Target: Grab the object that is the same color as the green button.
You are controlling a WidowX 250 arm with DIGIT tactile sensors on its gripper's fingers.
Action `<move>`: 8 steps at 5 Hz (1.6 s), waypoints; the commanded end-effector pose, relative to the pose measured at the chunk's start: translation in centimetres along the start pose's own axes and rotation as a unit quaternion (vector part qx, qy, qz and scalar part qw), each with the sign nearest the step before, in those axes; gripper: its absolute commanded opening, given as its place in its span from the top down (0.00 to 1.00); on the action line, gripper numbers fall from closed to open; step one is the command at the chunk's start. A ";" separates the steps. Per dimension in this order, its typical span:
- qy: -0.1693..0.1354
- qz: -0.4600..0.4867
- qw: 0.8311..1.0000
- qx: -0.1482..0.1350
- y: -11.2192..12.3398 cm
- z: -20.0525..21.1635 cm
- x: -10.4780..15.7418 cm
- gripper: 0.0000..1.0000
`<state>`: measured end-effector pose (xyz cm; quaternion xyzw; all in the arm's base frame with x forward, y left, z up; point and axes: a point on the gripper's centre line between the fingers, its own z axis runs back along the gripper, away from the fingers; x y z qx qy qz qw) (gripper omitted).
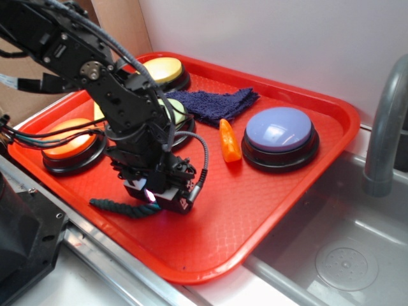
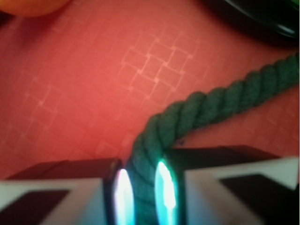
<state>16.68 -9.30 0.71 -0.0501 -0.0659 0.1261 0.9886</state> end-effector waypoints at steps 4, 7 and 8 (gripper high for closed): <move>0.028 0.063 0.997 0.033 1.9 11.7 5.2 1.00; 0.005 0.083 0.995 -0.051 6.4 22.3 8.5 1.00; -0.002 0.075 0.995 -0.063 7.5 22.6 8.6 1.00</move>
